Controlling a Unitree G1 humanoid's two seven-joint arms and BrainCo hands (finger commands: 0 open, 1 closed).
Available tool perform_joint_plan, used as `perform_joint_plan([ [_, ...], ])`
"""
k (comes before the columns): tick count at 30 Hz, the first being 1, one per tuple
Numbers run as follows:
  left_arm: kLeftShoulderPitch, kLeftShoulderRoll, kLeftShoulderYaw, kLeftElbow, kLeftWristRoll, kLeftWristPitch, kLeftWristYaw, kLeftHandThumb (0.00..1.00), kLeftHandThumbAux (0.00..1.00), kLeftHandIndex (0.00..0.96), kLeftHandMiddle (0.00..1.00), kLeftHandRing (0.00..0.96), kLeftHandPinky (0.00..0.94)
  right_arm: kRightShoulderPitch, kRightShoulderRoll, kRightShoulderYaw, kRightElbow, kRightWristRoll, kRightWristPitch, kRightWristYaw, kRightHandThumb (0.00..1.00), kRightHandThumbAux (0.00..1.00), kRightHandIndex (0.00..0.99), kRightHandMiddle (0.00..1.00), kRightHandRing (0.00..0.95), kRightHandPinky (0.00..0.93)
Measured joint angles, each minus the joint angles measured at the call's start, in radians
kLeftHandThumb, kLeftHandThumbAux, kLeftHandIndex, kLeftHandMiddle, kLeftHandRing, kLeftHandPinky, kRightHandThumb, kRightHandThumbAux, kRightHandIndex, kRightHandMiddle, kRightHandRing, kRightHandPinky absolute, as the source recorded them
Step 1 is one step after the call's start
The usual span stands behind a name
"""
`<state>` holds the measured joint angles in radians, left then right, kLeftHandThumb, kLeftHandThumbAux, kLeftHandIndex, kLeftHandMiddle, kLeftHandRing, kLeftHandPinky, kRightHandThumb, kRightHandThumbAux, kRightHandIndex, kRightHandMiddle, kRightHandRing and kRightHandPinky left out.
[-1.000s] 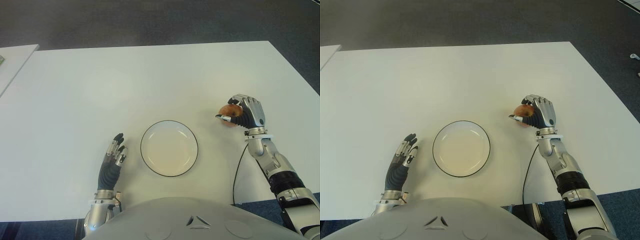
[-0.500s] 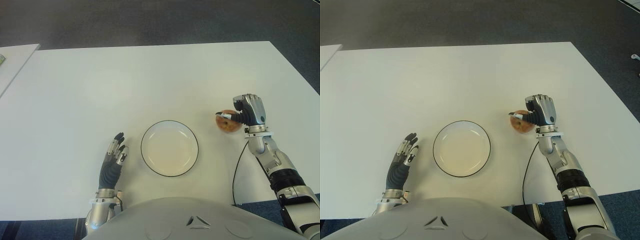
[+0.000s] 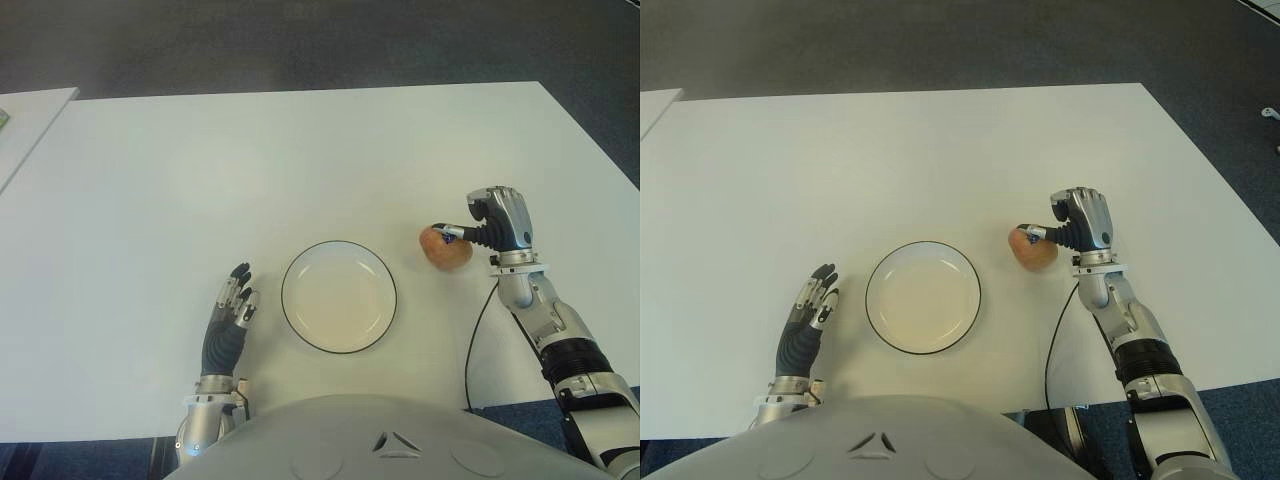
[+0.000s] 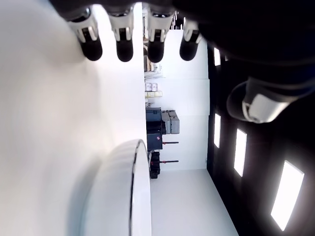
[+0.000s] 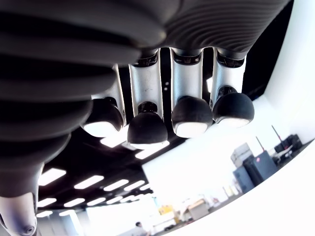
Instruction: Put the apples into the plate.
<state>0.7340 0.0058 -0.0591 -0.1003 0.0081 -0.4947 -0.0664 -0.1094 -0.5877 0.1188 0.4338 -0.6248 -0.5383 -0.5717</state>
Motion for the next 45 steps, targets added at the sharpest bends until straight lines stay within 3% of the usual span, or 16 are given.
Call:
perform_joint_plan([
  [17, -0.006, -0.005, 0.001, 0.028, 0.017, -0.034, 0.001, 0.010, 0.382, 0.000, 0.000, 0.000, 0.000, 0.025, -0.003, -0.032, -0.054, 0.011, -0.006, 0.069, 0.889, 0.675, 0.873, 0.872, 0.859, 0.838],
  [19, -0.007, -0.005, 0.001, 0.028, 0.016, -0.034, 0.001, 0.009, 0.384, 0.000, 0.000, 0.000, 0.000, 0.028, -0.003, -0.037, -0.060, 0.015, -0.006, 0.078, 0.805, 0.690, 0.659, 0.697, 0.663, 0.644],
  [21, -0.007, -0.005, 0.001, 0.028, 0.016, -0.034, 0.001, 0.008, 0.385, 0.000, 0.000, 0.000, 0.000, 0.030, -0.003, -0.041, -0.066, 0.021, -0.006, 0.090, 0.755, 0.700, 0.543, 0.543, 0.493, 0.473],
  [22, -0.006, -0.005, 0.001, 0.028, 0.016, -0.034, 0.001, 0.008, 0.386, 0.000, 0.000, 0.000, 0.000, 0.032, -0.004, -0.043, -0.071, 0.023, -0.006, 0.098, 0.636, 0.621, 0.415, 0.385, 0.323, 0.303],
  [23, -0.006, -0.005, 0.001, 0.028, 0.016, -0.034, 0.001, 0.007, 0.386, 0.000, 0.000, 0.000, 0.000, 0.033, -0.006, -0.043, -0.077, 0.023, -0.005, 0.109, 0.558, 0.570, 0.333, 0.283, 0.213, 0.193],
  [24, -0.006, -0.005, 0.001, 0.028, 0.016, -0.034, 0.001, 0.007, 0.387, 0.000, 0.000, 0.000, 0.000, 0.034, -0.008, -0.043, -0.082, 0.022, -0.003, 0.119, 0.501, 0.513, 0.246, 0.185, 0.136, 0.124],
  [26, -0.006, -0.005, 0.001, 0.028, 0.016, -0.034, 0.001, 0.007, 0.387, 0.000, 0.000, 0.000, 0.000, 0.038, -0.018, -0.041, -0.094, 0.013, 0.005, 0.142, 0.445, 0.449, 0.156, 0.096, 0.069, 0.063],
  [29, -0.006, -0.005, 0.001, 0.028, 0.013, -0.033, 0.001, 0.008, 0.388, 0.000, 0.000, 0.000, 0.000, 0.042, -0.034, -0.035, -0.112, -0.021, 0.036, 0.172, 0.359, 0.312, 0.055, 0.031, 0.022, 0.020],
  [32, -0.006, -0.005, 0.000, 0.028, 0.008, -0.033, 0.001, 0.009, 0.389, 0.000, 0.000, 0.000, 0.000, 0.045, -0.056, -0.018, -0.133, -0.074, 0.088, 0.218, 0.309, 0.226, 0.018, 0.010, 0.007, 0.006],
  [38, -0.010, -0.007, 0.000, 0.034, -0.009, -0.033, 0.001, 0.011, 0.382, 0.000, 0.000, 0.000, 0.000, 0.048, -0.076, -0.005, -0.159, -0.085, 0.132, 0.324, 0.268, 0.152, 0.001, 0.000, 0.000, 0.000],
  [45, -0.016, -0.007, 0.000, 0.051, -0.016, -0.053, 0.001, 0.017, 0.367, 0.000, 0.000, 0.000, 0.000, 0.051, -0.080, -0.004, -0.191, -0.079, 0.145, 0.393, 0.261, 0.133, 0.000, 0.000, 0.000, 0.000],
])
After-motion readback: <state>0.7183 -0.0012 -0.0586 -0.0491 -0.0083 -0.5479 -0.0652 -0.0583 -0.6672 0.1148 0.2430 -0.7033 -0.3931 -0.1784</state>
